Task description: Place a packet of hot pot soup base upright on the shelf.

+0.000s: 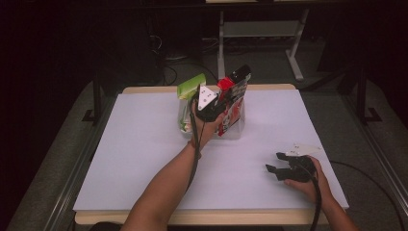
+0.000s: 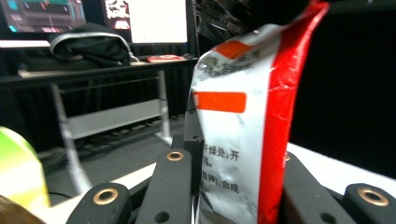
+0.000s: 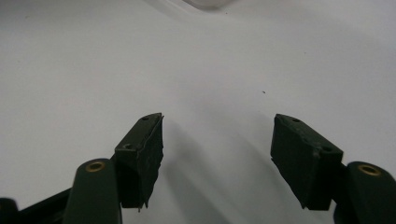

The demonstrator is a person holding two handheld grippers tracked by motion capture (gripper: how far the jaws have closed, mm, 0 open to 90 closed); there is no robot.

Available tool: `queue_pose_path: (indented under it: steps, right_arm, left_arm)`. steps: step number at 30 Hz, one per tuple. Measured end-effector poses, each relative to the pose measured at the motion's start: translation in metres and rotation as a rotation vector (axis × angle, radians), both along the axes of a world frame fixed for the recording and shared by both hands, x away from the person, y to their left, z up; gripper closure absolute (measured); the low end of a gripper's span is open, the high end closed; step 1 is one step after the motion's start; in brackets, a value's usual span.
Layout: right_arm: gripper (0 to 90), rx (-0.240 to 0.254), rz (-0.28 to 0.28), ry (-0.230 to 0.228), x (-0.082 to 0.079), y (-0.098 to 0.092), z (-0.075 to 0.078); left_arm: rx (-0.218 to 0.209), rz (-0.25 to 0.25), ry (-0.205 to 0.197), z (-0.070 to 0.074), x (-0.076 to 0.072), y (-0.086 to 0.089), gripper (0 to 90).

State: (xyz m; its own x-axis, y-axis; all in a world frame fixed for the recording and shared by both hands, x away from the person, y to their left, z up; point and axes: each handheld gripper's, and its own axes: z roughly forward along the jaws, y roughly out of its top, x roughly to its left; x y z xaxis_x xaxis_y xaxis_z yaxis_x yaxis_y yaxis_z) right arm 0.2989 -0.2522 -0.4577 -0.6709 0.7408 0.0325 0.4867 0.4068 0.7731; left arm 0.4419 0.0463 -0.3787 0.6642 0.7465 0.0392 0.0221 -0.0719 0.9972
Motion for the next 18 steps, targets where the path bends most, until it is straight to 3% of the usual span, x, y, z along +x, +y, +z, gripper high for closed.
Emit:
queue_pose_path:
  steps: [4, 9, 11, 14, 17, 18]
  right_arm:
    - [33.4, -0.005, 0.002, 0.0, 0.0, 0.001, 0.0]
    - [33.5, 0.002, 0.006, -0.001, 0.001, 0.0, 0.0]
    - [33.4, 0.002, 0.008, -0.003, 0.0, 0.0, 0.0]
    - [33.5, 0.008, 0.009, -0.002, 0.0, -0.001, 0.0]
    - [33.5, 0.005, 0.011, -0.005, 0.0, -0.001, 0.0]
    - [33.4, 0.005, 0.012, -0.006, -0.001, 0.0, 0.0]
  left_arm:
    - [0.058, 0.019, -0.026, 0.003, 0.004, -0.006, 78.3]
    - [0.061, 0.021, -0.037, 0.007, 0.014, -0.009, 78.5]
    - [0.094, 0.015, -0.066, 0.005, 0.013, -0.011, 78.3]
    - [0.127, -0.026, -0.073, 0.005, 0.013, -0.008, 77.7]
    - [0.116, -0.078, -0.068, 0.0, 0.009, -0.003, 77.6]
    - [0.148, -0.098, -0.071, 0.0, 0.008, -0.004, 77.4]
